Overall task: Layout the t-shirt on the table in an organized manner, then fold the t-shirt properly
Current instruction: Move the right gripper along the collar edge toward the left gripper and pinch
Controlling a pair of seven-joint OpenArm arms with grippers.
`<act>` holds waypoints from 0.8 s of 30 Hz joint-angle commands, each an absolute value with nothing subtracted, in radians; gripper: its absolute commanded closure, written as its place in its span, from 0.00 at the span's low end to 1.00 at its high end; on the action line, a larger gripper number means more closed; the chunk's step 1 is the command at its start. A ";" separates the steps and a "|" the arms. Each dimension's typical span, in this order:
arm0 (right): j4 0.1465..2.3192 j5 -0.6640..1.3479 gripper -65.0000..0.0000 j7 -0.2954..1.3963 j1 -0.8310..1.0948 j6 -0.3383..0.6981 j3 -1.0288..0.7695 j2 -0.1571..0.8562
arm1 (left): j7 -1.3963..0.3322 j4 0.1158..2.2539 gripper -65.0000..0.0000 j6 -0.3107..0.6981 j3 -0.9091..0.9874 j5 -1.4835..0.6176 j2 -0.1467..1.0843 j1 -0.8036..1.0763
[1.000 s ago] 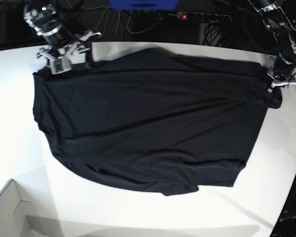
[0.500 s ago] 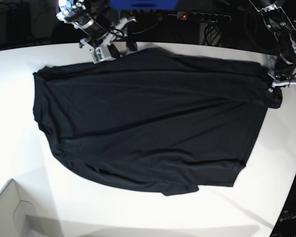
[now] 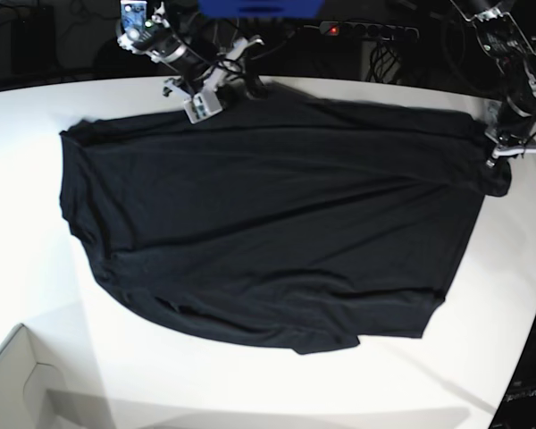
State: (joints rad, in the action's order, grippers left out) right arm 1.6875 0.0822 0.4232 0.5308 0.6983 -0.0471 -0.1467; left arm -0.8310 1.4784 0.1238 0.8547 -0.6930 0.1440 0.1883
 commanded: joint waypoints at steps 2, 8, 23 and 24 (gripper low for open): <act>1.699 0.081 0.87 0.421 0.538 0.698 -0.035 -0.147 | -0.817 1.497 1.00 0.127 0.858 -0.705 0.159 0.185; 1.728 0.081 1.00 0.420 0.536 0.698 -0.053 -0.145 | -0.817 1.497 1.00 0.127 0.858 -0.705 0.159 0.185; 1.998 0.085 1.00 0.421 0.582 0.698 -0.053 -0.143 | -0.817 1.552 1.00 0.127 0.866 -0.705 0.159 0.226; 2.000 0.085 1.00 0.421 0.582 0.698 -0.053 -0.143 | -0.817 1.554 1.00 0.127 0.866 -0.705 0.159 0.226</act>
